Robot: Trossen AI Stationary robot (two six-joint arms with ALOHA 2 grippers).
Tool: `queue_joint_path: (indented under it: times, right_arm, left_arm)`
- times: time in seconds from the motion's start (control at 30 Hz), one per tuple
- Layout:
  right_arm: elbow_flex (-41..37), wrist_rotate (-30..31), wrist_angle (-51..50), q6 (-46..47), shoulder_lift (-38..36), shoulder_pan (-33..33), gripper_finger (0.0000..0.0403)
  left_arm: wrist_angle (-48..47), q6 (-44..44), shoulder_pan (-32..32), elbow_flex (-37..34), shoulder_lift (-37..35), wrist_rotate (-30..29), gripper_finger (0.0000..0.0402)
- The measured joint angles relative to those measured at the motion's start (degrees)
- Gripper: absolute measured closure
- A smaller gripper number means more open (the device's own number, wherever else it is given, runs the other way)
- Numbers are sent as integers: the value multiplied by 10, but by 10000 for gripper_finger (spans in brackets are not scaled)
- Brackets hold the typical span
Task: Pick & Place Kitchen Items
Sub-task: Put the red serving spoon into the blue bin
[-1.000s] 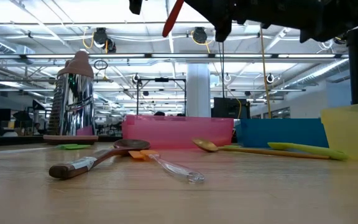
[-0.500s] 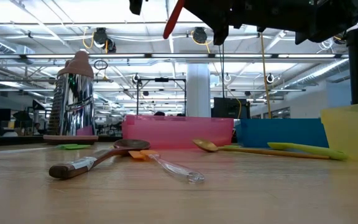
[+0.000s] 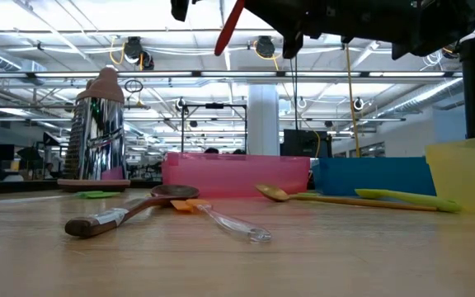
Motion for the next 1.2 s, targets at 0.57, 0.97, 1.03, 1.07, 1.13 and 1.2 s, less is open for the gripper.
queue_joint_path:
  times: [0.57,0.97,1.03,1.07,1.13,1.2]
  right_arm:
    - [0,2,-78,-13,-43,-3,368]
    - [-1,5,-166,-14,-100,-4,371]
    - [-1,5,-167,-14,-101,-4,373]
    - [-1,4,-168,-13,-101,-4,374]
    - [-1,5,-172,-10,-101,-4,375]
    - [-1,6,-177,-7,-101,-4,374]
  left_arm:
    - [-33,-37,0,1,0,-3,366]
    - [-36,-52,1,1,0,-7,366]
    - [-36,-52,4,1,-1,-7,365]
    - [-35,-52,6,1,-1,-7,364]
    - [-34,-52,12,0,-1,-6,358]
    - [-34,-52,19,0,-1,-4,352]
